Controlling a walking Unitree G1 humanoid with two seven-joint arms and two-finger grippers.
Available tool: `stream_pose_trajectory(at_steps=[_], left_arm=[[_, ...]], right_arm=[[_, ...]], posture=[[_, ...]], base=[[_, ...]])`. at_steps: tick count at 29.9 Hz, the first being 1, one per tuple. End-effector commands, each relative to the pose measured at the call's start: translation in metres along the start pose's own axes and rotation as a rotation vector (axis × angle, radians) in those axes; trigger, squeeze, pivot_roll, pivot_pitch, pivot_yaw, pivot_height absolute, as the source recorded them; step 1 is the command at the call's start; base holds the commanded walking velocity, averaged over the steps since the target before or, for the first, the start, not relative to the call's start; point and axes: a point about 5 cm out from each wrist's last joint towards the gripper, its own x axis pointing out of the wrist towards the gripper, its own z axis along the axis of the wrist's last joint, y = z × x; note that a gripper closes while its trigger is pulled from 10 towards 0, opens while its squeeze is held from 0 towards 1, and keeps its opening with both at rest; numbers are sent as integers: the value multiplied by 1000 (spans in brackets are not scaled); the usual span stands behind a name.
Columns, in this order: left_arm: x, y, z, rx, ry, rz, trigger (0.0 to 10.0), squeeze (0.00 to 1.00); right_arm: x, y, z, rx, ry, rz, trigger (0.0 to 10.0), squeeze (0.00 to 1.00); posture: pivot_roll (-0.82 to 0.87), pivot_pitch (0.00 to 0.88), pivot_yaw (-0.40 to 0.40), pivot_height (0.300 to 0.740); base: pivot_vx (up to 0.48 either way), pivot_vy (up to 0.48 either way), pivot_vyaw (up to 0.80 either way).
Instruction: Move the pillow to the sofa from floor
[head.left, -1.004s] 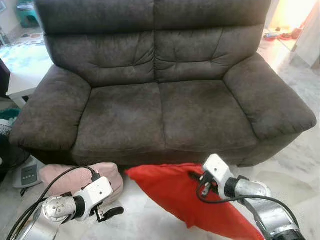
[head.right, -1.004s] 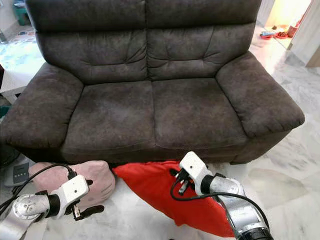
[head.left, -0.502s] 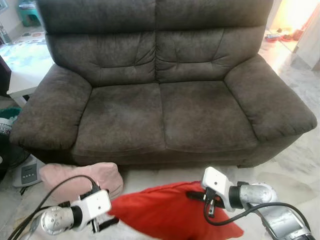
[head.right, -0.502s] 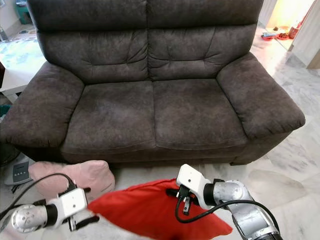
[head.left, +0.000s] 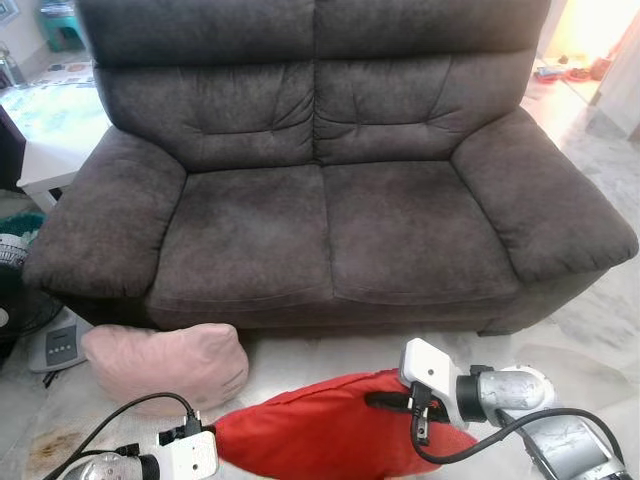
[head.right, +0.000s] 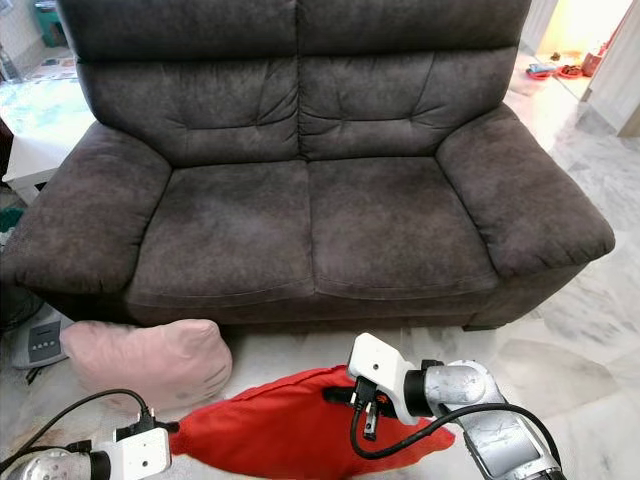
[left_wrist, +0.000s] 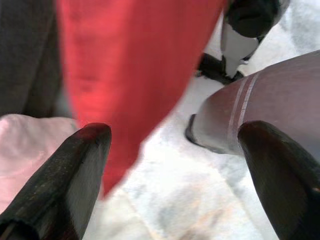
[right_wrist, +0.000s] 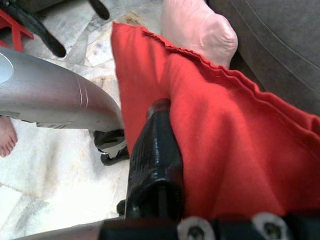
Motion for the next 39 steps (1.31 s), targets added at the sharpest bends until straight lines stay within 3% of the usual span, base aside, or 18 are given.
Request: stream_pose_trajectory(at_steps=[1, 3, 8, 15, 22, 24, 30, 39], left_arm=[[2, -6, -7, -2, 24, -24, 10000, 0], [4, -7, -13, 18, 52, -12, 10000, 0], [5, 11, -9, 62, 26, 131, 10000, 0], [2, 20, -7, 96, 1, 162, 10000, 0], [5, 18, -9, 91, -3, 150, 10000, 0], [13, 12, -9, 60, -3, 116, 10000, 0], [17, 9, -9, 18, -14, 108, 10000, 0], [19, 13, -10, 39, 6, 136, 10000, 0]], right_arm=[[-5, -1, 28, -88, -96, 7, 10000, 0], [-9, -2, 29, -89, -102, 9, 10000, 0], [-15, -2, 27, -94, -92, 19, 10000, 0], [-21, 1, 22, -95, -56, 53, 10000, 0], [-26, 4, 25, -111, -55, 69, 10000, 0], [-27, 4, 30, -126, -76, 63, 10000, 0], [-29, 6, 37, -138, -106, 68, 10000, 0], [-32, 5, 38, -142, -106, 66, 10000, 0]], posture=[[136, 70, -1, 740], [134, 70, -2, 740], [128, 66, -4, 740], [133, 63, -10, 740], [119, 57, -10, 740], [117, 55, -12, 740], [111, 53, -14, 740], [109, 52, -20, 740]], base=[[0, 0, 0], [0, 0, 0], [0, 0, 0], [0, 0, 0], [0, 0, 0], [0, 0, 0], [0, 0, 0], [0, 0, 0]])
